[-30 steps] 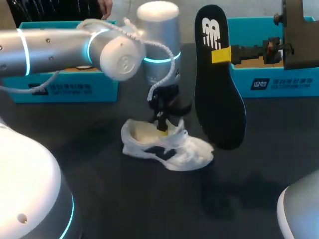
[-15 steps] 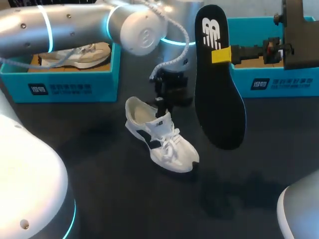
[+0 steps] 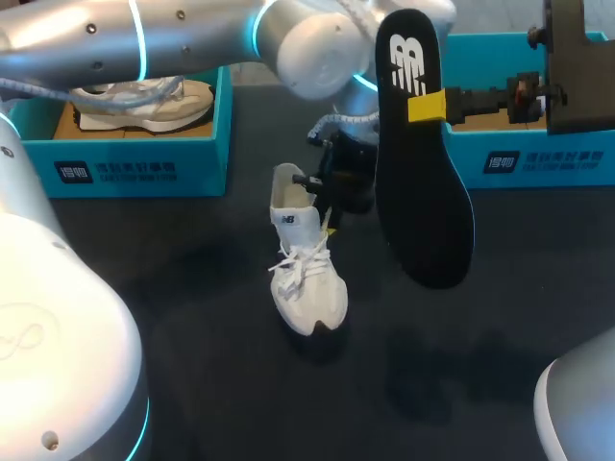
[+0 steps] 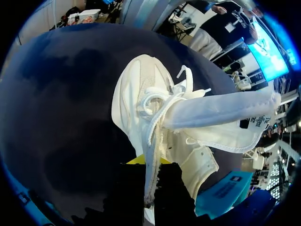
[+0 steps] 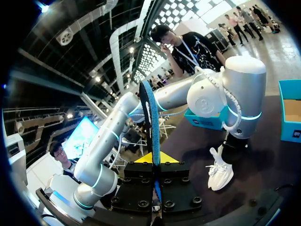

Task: Take the shoe out of the shoebox, open the shoe tongue, remove and reinsert the insole, then place the shoe into the shoebox

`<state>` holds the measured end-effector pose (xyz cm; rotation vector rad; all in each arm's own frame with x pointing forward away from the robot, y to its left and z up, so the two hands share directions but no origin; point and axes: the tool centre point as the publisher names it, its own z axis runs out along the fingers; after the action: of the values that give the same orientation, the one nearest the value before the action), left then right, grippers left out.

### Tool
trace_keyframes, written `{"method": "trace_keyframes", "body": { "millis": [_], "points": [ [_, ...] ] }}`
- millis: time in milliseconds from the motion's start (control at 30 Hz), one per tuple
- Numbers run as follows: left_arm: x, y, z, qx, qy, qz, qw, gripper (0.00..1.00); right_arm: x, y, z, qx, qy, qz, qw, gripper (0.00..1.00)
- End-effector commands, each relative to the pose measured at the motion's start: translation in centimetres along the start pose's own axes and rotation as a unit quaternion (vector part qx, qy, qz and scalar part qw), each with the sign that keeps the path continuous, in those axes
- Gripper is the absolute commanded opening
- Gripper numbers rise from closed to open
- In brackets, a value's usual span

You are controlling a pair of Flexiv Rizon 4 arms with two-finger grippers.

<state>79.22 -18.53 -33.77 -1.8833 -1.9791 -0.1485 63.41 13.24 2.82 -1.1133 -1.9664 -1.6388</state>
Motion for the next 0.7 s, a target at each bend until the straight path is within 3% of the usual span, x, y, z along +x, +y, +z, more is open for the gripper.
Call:
{"method": "trace_keyframes", "body": {
  "millis": [33, 700],
  "points": [
    [-0.5, -0.8, -0.3, -0.032, 0.008, 0.017, 0.999, 0.00, 0.0, 0.2, 0.3, 0.001, 0.000, 0.001, 1.000, 0.00],
    [-4.8, 1.0, 0.7, -0.026, 0.029, 0.015, 0.999, 0.00, 0.0, 0.2, 0.3, 0.001, 0.000, 0.001, 1.000, 0.00]
  ]
}}
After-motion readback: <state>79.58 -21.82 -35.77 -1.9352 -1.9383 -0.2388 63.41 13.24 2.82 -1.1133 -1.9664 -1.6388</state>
